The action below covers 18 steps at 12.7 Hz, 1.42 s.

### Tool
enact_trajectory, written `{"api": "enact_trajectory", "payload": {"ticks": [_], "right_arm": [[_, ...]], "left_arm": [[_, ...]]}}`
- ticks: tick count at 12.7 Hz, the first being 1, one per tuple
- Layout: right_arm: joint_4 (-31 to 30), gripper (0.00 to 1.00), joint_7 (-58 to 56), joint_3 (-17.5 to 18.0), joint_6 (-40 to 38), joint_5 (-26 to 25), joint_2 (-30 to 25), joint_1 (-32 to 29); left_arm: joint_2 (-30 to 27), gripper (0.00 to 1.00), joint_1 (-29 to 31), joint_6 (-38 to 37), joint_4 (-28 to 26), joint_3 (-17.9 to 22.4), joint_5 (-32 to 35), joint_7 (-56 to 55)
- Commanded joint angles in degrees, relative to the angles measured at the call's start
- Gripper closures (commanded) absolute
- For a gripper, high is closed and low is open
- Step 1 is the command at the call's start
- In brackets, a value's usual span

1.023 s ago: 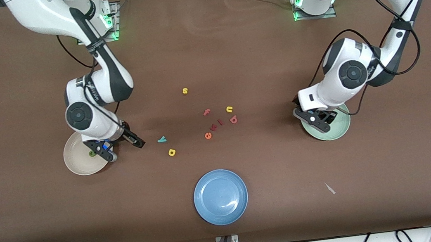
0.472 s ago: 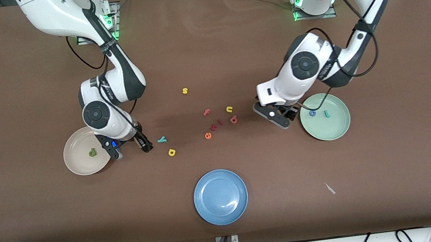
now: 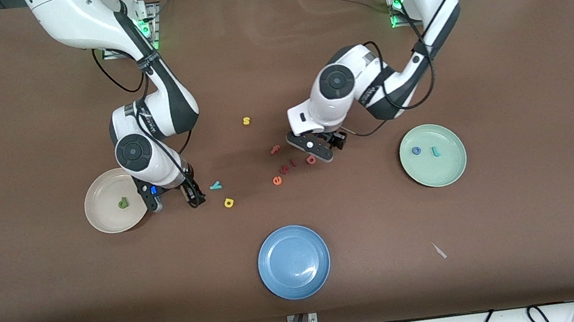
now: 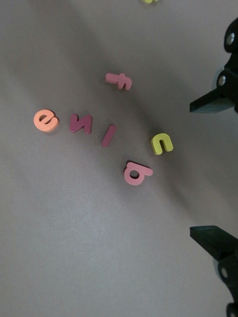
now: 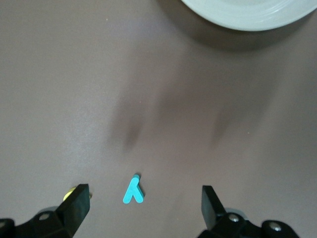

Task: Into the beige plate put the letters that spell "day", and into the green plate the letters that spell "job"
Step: 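Move the right gripper to the cyan y while the left gripper reaches pink letters, then lower the left gripper onto the red q among the pink letters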

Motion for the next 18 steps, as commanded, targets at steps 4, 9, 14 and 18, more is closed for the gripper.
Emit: {"api": "enact_trajectory", "payload": {"ticks": [4,9,14,18], "right_arm": [[1.6,0.00,1.0,-0.2,-0.4,0.6,0.9,0.6],[2.6,0.00,9.0,-0.2,-0.7,0.5,2.3,1.7],[2.7,0.00,15.3,-0.3,-0.7,0.4,2.7,1.7],[2.7,0.00,19.1,-0.3,-0.7,0.3,2.8,1.7]], "left_arm": [[3.3,0.11,-2.7,2.8,5.5,2.8,3.3,-2.4],[7.0,0.27,-11.1,2.5,9.5,8.5,3.5,-3.3],[8.3,0.32,-11.5,2.5,9.5,10.1,9.6,-2.2],[10.2,0.43,-11.4,3.0,9.8,10.1,9.5,-3.2]]}}
